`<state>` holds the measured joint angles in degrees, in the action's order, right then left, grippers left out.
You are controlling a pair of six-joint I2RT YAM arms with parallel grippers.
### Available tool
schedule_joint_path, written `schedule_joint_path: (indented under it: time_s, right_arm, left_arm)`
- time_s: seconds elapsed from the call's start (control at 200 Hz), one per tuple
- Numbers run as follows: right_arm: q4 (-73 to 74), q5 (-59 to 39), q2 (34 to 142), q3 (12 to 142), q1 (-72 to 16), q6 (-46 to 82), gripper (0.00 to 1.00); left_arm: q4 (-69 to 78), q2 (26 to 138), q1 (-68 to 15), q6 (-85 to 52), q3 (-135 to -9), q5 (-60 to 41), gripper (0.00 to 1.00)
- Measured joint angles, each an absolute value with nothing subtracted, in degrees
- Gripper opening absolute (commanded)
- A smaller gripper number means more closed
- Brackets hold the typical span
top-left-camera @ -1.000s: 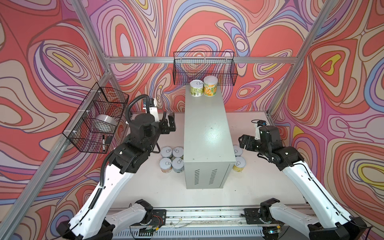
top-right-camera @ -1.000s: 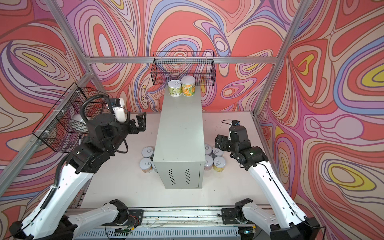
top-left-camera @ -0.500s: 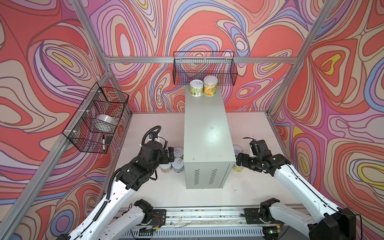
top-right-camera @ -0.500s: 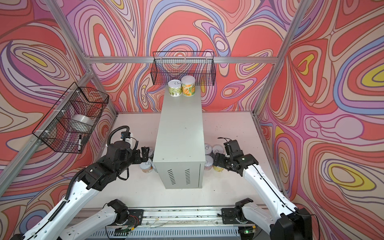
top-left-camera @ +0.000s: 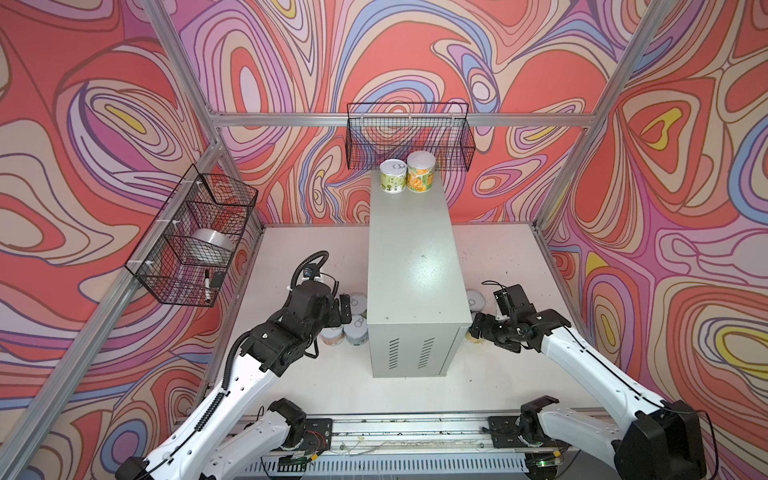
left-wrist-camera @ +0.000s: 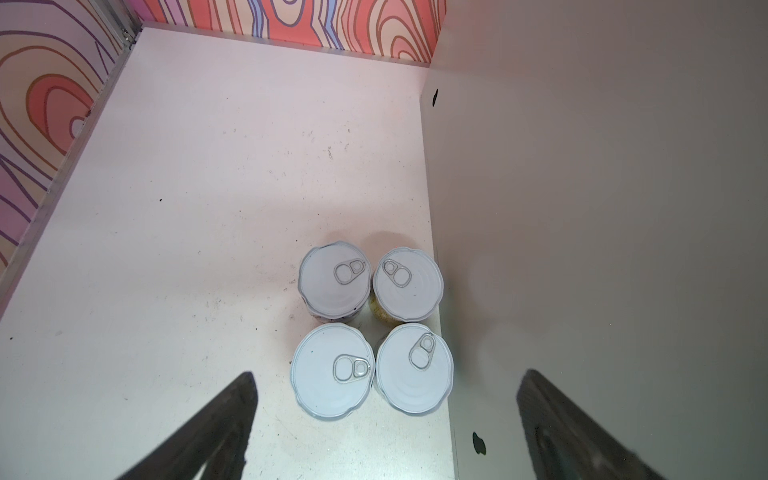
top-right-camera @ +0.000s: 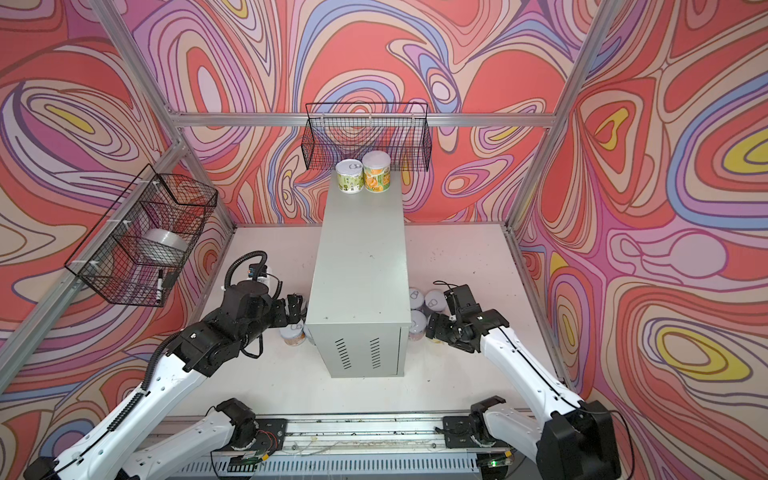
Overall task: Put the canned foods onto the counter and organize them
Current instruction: 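Lower the right gripper onto a yellow-labelled can while the left gripper descends over its cans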
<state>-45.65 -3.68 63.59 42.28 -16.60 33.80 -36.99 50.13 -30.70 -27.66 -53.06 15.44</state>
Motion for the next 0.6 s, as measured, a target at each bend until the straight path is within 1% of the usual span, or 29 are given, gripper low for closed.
schedule_joint_path:
  time_s: [0.085, 0.601]
  right_arm:
    - [-45.28, -3.44, 64.86, 42.28, -16.6, 33.8, 0.9]
    - [-40.8, -2.76, 69.49, 40.49, -16.6, 33.82, 0.87]
  left_arm:
    - [-36.51, 50.15, -30.72, -27.66, -53.06, 15.44, 0.98]
    - [-33.56, 52.64, -30.7, -26.98, -52.82, 15.42, 0.98]
